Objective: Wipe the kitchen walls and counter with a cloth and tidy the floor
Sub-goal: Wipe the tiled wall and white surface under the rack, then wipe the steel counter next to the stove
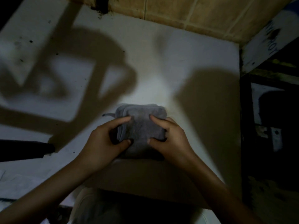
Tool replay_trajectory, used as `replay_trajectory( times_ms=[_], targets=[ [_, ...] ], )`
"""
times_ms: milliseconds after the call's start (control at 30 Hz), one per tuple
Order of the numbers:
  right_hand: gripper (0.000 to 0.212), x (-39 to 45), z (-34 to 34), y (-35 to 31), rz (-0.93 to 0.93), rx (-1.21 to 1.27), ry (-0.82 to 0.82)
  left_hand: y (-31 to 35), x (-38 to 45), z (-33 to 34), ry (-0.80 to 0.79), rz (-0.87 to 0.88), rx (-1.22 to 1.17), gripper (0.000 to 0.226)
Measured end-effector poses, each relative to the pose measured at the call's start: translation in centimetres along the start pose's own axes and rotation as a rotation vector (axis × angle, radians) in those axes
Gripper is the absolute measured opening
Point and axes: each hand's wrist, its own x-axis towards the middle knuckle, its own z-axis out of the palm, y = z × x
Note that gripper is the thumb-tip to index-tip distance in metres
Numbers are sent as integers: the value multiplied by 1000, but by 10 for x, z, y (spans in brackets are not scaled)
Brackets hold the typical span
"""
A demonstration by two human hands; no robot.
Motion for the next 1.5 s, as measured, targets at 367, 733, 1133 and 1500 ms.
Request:
replay_trajectory(
  times_ms=[367,733,1133,1500],
  targets=[
    [71,45,-48,5,-30,96,137,33,81,16,86,111,-9,54],
    [88,70,-62,2,97,134,146,48,114,14,57,55,70,60],
    [96,25,-90,-37,271,23,26,96,75,-2,20,-46,140,68],
    [94,-46,-116,-96,373,-31,-82,158,-1,-25,-53,-160,136,64]
  ],
)
